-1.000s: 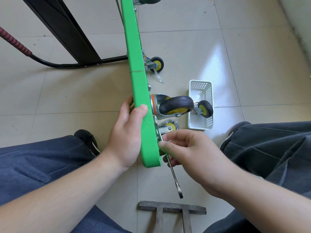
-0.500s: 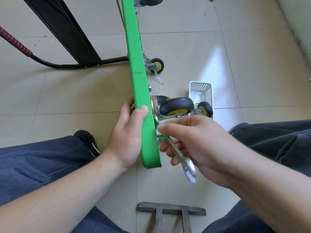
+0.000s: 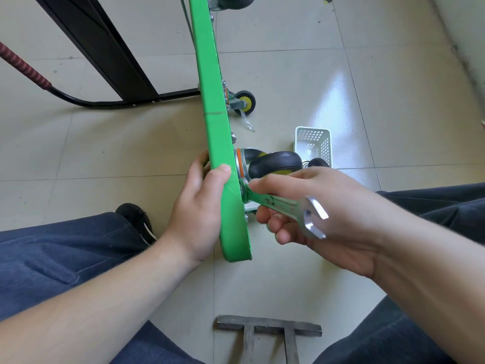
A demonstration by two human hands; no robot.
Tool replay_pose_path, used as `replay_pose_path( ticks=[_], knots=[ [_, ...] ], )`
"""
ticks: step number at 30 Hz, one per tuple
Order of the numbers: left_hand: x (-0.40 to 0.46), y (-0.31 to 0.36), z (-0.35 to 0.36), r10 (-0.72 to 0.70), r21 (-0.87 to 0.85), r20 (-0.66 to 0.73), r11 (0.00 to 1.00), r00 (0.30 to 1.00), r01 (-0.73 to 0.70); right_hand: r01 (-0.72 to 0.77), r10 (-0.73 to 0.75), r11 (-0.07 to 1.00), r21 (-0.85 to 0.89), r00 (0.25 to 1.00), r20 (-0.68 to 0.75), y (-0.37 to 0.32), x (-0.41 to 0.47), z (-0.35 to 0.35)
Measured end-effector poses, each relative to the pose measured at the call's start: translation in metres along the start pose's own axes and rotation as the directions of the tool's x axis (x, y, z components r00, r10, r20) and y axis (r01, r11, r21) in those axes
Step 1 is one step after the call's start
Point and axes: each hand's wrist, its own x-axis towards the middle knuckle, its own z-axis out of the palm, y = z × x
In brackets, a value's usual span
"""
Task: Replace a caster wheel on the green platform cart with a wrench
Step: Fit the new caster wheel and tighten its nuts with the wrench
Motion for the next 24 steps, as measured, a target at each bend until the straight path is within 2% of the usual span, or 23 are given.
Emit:
replay_pose_path(
  ticks=[4, 8, 13, 24],
  knots=[
    [-0.002, 0.001, 0.001, -0.016, -0.031, 0.006, 0.999, 1.000, 0.016, -0.017, 0.020, 0.997, -0.072, 0.999, 0.035, 0.015, -0.007, -0.011],
    [-0.003, 0.002, 0.002, -0.011, -0.052, 0.006, 0.999, 1.000, 0.012, -0.057, 0.055, 0.991, -0.122, 0.998, -0.018, 0.035, -0.006, -0.022],
    [-0.004, 0.004, 0.001, -0.017, -0.027, -0.005, 1.000, 1.000, 0.017, -0.041, 0.027, 0.992, -0.120, 0.993, -0.114, 0.056, 0.008, -0.020],
    [-0.002, 0.002, 0.001, -0.037, -0.006, -0.011, 0.999, 0.999, 0.037, 0.048, -0.073, 0.979, -0.198, 0.989, -0.125, 0.075, 0.026, -0.012]
  ],
)
